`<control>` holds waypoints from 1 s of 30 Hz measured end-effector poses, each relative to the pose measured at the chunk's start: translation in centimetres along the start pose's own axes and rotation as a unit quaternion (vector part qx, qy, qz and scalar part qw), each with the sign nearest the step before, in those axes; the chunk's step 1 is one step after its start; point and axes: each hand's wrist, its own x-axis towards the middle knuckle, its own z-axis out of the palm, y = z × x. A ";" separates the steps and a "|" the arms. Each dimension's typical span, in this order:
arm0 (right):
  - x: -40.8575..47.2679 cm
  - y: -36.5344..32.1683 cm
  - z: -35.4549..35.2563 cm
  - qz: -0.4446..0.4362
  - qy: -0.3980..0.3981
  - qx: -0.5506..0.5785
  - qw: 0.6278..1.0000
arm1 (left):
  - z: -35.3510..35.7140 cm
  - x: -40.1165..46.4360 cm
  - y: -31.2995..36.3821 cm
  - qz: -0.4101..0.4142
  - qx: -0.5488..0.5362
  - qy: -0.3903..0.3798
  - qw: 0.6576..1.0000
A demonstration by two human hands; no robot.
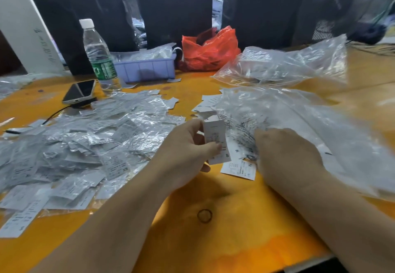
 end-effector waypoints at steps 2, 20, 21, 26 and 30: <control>0.1 -0.3 -0.1 -0.005 0.024 0.000 1.000 | -0.1 -0.1 0.0 0.002 0.001 0.000 1.000; 2.4 -2.9 -2.0 -0.085 0.094 0.594 0.794 | -2.6 0.3 0.3 0.021 -0.103 0.184 0.977; 3.0 -3.6 -2.4 -0.081 0.073 0.615 0.781 | -3.0 0.3 0.3 0.025 -0.101 0.194 0.975; 5.7 -7.0 -3.7 -0.102 0.004 0.656 0.747 | -3.9 0.2 0.6 0.029 -0.083 0.243 0.966; 6.7 -7.9 -3.0 -0.112 -0.015 0.689 0.715 | -5.0 0.4 0.3 0.014 -0.053 0.290 0.956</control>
